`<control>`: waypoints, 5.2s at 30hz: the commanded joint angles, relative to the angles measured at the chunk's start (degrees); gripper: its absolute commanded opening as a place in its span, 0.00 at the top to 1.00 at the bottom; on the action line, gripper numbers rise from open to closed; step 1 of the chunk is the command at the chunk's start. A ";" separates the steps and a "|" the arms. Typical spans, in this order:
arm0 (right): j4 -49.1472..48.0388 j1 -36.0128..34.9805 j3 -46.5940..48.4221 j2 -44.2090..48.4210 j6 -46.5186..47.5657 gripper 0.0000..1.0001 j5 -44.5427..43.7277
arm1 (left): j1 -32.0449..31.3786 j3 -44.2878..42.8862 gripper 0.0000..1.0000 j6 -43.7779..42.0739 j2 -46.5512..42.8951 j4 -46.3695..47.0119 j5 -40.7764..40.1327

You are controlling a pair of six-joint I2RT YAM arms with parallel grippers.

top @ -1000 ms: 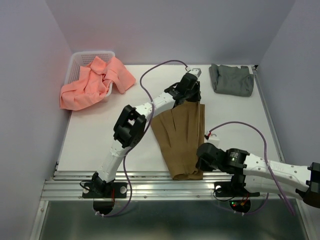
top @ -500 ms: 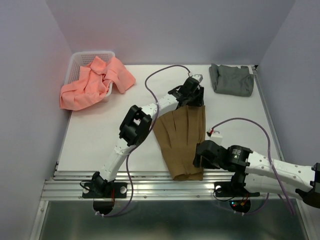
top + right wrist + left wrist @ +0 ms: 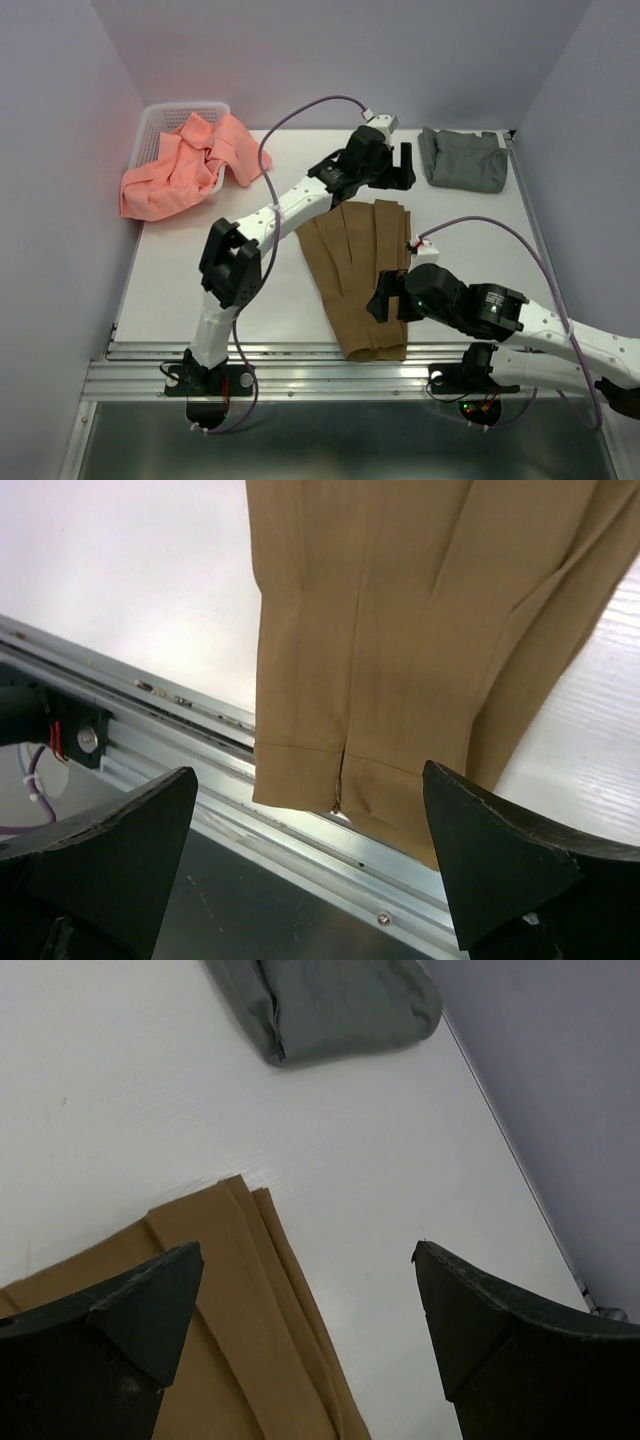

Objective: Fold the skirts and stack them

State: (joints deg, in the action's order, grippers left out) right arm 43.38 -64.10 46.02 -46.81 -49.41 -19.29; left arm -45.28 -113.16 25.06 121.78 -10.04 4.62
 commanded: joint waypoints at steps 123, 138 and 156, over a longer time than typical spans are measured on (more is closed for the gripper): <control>-59.39 14.61 -28.80 -28.36 17.06 0.00 45.40 | 16.27 50.85 0.01 4.65 -15.07 19.80 -0.32; -31.52 14.61 -15.61 -15.42 6.62 0.00 30.56 | 15.31 58.95 0.01 7.47 -34.85 18.05 -1.02; -31.25 22.95 -16.84 -22.80 5.55 0.00 26.67 | 16.18 24.91 0.01 -4.06 -1.46 3.71 0.39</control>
State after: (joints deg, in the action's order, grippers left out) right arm 11.25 -44.23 28.82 -68.53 -45.04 8.73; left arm -29.52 -87.50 22.50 119.59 -1.74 4.69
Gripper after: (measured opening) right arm 0.996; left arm 0.986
